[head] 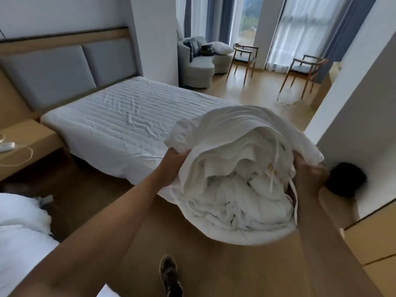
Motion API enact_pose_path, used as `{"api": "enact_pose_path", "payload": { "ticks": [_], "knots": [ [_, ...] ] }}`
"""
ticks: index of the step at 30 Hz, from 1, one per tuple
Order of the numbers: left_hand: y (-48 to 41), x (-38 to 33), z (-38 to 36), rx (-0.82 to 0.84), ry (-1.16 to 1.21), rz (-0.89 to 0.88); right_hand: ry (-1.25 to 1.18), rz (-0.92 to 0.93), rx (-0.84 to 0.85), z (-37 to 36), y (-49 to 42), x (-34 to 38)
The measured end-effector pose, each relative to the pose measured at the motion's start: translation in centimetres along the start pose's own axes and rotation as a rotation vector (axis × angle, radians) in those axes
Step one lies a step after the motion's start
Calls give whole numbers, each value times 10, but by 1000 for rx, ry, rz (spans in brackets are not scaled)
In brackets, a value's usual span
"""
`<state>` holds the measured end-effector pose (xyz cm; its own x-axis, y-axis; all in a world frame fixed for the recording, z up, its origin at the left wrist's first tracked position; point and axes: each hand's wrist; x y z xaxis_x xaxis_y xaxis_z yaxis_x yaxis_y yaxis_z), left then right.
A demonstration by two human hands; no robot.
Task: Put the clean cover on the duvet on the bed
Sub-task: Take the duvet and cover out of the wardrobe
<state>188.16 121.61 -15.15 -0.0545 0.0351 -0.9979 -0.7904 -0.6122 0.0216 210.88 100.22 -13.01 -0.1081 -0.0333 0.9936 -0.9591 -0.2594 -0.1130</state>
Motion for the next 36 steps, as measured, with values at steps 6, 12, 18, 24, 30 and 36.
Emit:
{"api": "enact_pose_path", "payload": {
  "ticks": [6,12,18,24,30,36],
  "knots": [
    [-191,22,154,-5,30,41,-52,-46,-10,-212,-112,-31],
    [-383,32,298,35,-35,16,-122,-85,-62,-413,-218,-61],
    [-592,53,430,62,-154,-33,-198,-151,-96,-608,-344,-113],
    [-773,104,568,-19,-248,35,-211,-114,-125,-798,-436,-188],
    [-853,270,673,33,-236,453,189,-403,-15,-919,-422,-349],
    [-844,341,737,241,-305,764,547,-826,62,-947,-362,-383]
  ]
}}
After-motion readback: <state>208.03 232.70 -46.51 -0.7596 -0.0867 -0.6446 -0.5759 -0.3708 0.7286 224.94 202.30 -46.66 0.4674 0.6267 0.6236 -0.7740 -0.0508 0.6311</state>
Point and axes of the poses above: each hand's wrist, its own y-axis away from the middle knuckle, its own z-axis out of the back of the hand, x = y × z, and after that the axes turned 11 degrees about x, right-handed
